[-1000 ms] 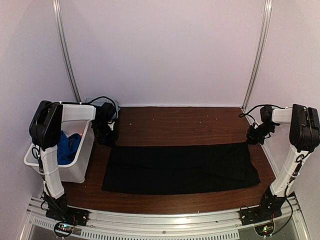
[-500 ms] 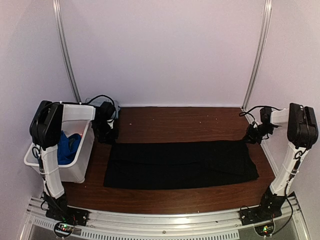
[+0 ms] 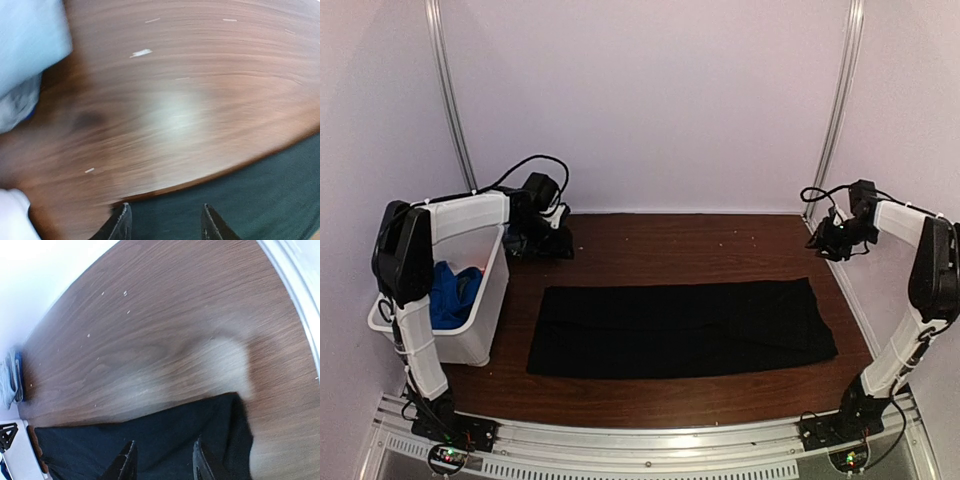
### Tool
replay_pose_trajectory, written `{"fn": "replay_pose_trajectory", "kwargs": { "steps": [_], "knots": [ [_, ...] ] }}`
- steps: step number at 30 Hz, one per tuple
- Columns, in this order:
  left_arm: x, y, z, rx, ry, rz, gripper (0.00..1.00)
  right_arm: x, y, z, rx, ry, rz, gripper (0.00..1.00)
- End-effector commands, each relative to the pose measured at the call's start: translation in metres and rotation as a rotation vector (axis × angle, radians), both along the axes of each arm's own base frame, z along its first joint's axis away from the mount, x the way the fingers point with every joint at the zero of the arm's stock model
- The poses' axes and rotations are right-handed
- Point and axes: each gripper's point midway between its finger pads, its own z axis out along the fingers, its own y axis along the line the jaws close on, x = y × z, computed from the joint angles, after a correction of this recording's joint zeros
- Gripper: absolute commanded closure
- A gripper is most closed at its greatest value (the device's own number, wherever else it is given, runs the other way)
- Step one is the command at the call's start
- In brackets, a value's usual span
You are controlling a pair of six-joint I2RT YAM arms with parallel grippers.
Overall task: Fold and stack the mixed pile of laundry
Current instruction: Rotate the rectangle-folded T-shirt at the center of the board.
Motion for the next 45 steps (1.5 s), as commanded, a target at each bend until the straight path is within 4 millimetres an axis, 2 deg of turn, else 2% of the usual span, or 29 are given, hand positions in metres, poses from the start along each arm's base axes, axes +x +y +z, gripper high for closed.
{"fn": "replay_pose_trajectory", "kwargs": {
  "steps": [1,4,8,12,15,20,23,25,26,27,29,30,32,34,37,41,43,45],
  "knots": [
    [-0.019,-0.056,-0.007,-0.016,-0.003,-0.234,0.53,-0.04,0.054,-0.019,0.043,0.109,0.118,0.62],
    [-0.028,-0.071,-0.027,0.005,0.041,-0.28,0.55,-0.058,0.084,-0.036,0.059,0.158,0.181,0.64],
    [-0.035,-0.068,-0.054,0.042,0.117,-0.275,0.59,-0.078,0.103,-0.073,0.032,0.259,0.223,0.65],
    [-0.048,-0.051,-0.075,0.125,0.181,-0.269,0.6,-0.075,0.097,-0.102,-0.009,0.318,0.187,0.66],
    [-0.063,-0.033,-0.086,0.194,0.223,-0.26,0.61,-0.06,0.089,-0.118,-0.055,0.347,0.177,0.67],
    [-0.101,-0.007,-0.097,0.271,0.279,-0.259,0.63,-0.008,0.085,-0.134,-0.149,0.324,0.195,0.7],
    [-0.134,0.015,-0.104,0.325,0.317,-0.233,0.65,0.035,0.104,-0.143,-0.212,0.297,0.262,0.71],
    [-0.159,0.017,-0.105,0.303,0.336,-0.22,0.65,0.067,0.129,-0.147,-0.222,0.269,0.324,0.72],
    [-0.174,0.013,-0.103,0.271,0.345,-0.234,0.65,0.085,0.148,-0.143,-0.214,0.231,0.366,0.72],
    [-0.19,0.004,-0.099,0.235,0.351,-0.256,0.64,0.112,0.171,-0.128,-0.211,0.158,0.402,0.72],
    [-0.223,-0.017,-0.092,0.174,0.357,-0.331,0.64,0.14,0.214,-0.112,-0.198,0.075,0.485,0.72],
    [-0.237,-0.029,-0.087,0.154,0.354,-0.376,0.64,0.146,0.229,-0.118,-0.191,0.073,0.516,0.72],
    [-0.263,-0.051,-0.076,0.124,0.345,-0.46,0.64,0.15,0.243,-0.099,-0.153,0.039,0.519,0.72],
    [-0.277,-0.065,-0.067,0.096,0.343,-0.491,0.63,0.149,0.241,-0.08,-0.151,0.013,0.501,0.7],
    [-0.269,-0.071,-0.05,0.087,0.282,-0.478,0.63,0.145,0.229,-0.037,-0.191,-0.068,0.482,0.66],
    [-0.235,-0.078,-0.015,0.149,0.122,-0.474,0.61,0.134,0.208,0.02,-0.204,-0.149,0.441,0.62],
    [-0.216,-0.082,-0.001,0.193,0.047,-0.483,0.62,0.124,0.202,0.039,-0.205,-0.173,0.429,0.61],
    [-0.198,-0.084,0.005,0.261,-0.019,-0.489,0.64,0.11,0.194,0.044,-0.218,-0.17,0.42,0.6]
  ]
}}
